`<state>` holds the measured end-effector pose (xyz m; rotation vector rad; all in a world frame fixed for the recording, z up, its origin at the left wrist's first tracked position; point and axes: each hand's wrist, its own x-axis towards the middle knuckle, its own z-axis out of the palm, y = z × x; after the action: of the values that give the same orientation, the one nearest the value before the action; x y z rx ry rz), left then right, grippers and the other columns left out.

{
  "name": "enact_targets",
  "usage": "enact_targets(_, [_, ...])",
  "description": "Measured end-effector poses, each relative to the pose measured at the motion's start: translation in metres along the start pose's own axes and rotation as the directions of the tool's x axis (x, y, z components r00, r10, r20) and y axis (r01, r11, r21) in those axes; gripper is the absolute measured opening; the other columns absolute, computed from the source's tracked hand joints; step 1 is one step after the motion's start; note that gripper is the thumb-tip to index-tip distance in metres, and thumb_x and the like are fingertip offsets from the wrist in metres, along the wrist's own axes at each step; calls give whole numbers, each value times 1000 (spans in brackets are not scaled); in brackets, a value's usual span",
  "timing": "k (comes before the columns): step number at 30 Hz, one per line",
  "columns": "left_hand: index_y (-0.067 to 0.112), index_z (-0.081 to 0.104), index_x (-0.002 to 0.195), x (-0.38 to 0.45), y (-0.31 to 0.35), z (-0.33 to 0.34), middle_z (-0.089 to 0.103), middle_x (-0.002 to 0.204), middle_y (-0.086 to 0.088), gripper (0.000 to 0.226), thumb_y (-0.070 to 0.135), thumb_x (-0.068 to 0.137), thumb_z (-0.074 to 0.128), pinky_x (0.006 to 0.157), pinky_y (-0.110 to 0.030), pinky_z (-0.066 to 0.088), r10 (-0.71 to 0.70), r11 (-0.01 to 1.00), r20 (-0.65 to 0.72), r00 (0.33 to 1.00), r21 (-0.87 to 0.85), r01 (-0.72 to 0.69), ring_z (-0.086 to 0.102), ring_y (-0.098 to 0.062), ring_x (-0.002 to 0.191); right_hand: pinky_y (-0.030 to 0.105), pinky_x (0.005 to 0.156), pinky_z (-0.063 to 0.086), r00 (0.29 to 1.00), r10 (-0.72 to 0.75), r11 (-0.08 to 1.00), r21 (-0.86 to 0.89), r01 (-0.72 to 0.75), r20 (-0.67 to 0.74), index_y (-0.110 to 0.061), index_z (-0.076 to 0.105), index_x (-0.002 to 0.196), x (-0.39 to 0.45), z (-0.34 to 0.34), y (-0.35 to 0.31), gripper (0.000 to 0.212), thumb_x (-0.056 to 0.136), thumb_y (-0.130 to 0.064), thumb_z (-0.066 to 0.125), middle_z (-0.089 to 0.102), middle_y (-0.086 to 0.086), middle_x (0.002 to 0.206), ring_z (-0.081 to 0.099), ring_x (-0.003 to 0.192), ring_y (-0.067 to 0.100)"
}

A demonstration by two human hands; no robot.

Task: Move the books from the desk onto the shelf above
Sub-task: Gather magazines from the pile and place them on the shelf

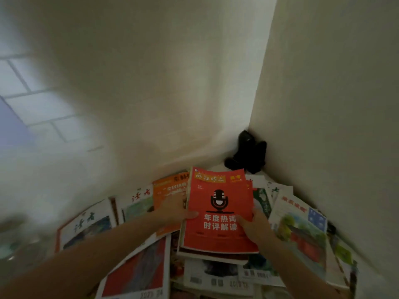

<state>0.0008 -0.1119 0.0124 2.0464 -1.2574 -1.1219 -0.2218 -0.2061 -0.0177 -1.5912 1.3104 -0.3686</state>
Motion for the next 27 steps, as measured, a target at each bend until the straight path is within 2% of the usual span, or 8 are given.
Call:
enact_targets(4, [29, 65, 119, -8, -42, 9, 67, 116, 8, 79, 86, 68, 47, 87, -28, 54, 99, 967, -51, 994, 241, -84, 64, -6, 99, 43, 102, 44, 998, 6, 980, -200, -20, -69, -4, 50, 131, -4, 27, 14, 50, 89, -26, 66, 57, 16, 131, 56, 117, 32])
enact_targets(8, [14, 69, 98, -50, -51, -31, 66, 95, -3, 53, 63, 80, 58, 68, -12, 42, 36, 961, -77, 996, 274, -14, 56, -12, 78, 42, 101, 42, 998, 1, 955, -297, -18, -56, -3, 43, 138, -2, 27, 18, 61, 87, -23, 69, 53, 19, 135, 53, 120, 35])
enact_targets(11, [16, 65, 110, -83, -102, -84, 66, 113, -1, 25, 32, 92, 57, 83, -22, 47, -185, 907, -277, 943, 321, 272, 61, -16, 97, 55, 103, 39, 982, -73, 918, -396, -2, -175, -17, 29, 143, -1, 38, 9, 72, 83, -22, 68, 41, 20, 142, 42, 126, 40])
enact_targets(14, [15, 53, 124, -124, -151, -112, 57, 128, -6, 35, 30, 93, 57, 89, -28, 48, -416, 820, -383, 825, 233, 522, 57, -21, 112, 49, 96, 44, 911, -352, 856, -468, 221, -215, -11, 40, 136, -17, 75, -29, 59, 82, -11, 65, 47, 19, 131, 47, 118, 36])
enact_targets(16, [8, 44, 132, -151, -170, -116, 49, 135, -12, 47, 30, 94, 58, 96, -31, 47, -529, 783, -343, 776, 155, 602, 52, -26, 120, 41, 92, 44, 823, -560, 763, -444, 469, -93, -9, 48, 130, -34, 112, -58, 47, 84, -8, 63, 52, 14, 124, 51, 111, 30])
enact_targets(19, [4, 34, 140, -174, -205, -110, 47, 138, -15, 69, 29, 86, 69, 100, -34, 47, -631, 772, -241, 737, -103, 628, 52, -29, 121, 26, 93, 40, 746, -637, 675, -327, 661, 194, -16, 49, 129, -57, 173, -85, 35, 94, -16, 53, 49, 5, 128, 48, 113, 19])
enact_targets(22, [14, 21, 148, -179, -235, -99, 45, 141, -11, 104, 40, 68, 82, 98, -35, 48, -646, 760, -199, 737, -253, 598, 51, -28, 124, 34, 102, 42, 733, -499, 681, -315, 661, 461, -17, 41, 138, -70, 225, -91, 41, 98, -22, 49, 43, 6, 141, 46, 123, 22])
enact_targets(27, [14, 43, 133, -180, -255, -80, 54, 132, -8, 74, 24, 72, 83, 100, -42, 47, -680, 639, -94, 727, -561, 526, 54, -27, 119, 42, 116, 26, 710, -198, 579, -503, 641, 676, -18, 20, 152, -79, 275, -83, 58, 101, -36, 42, 28, 5, 155, 28, 142, 25])
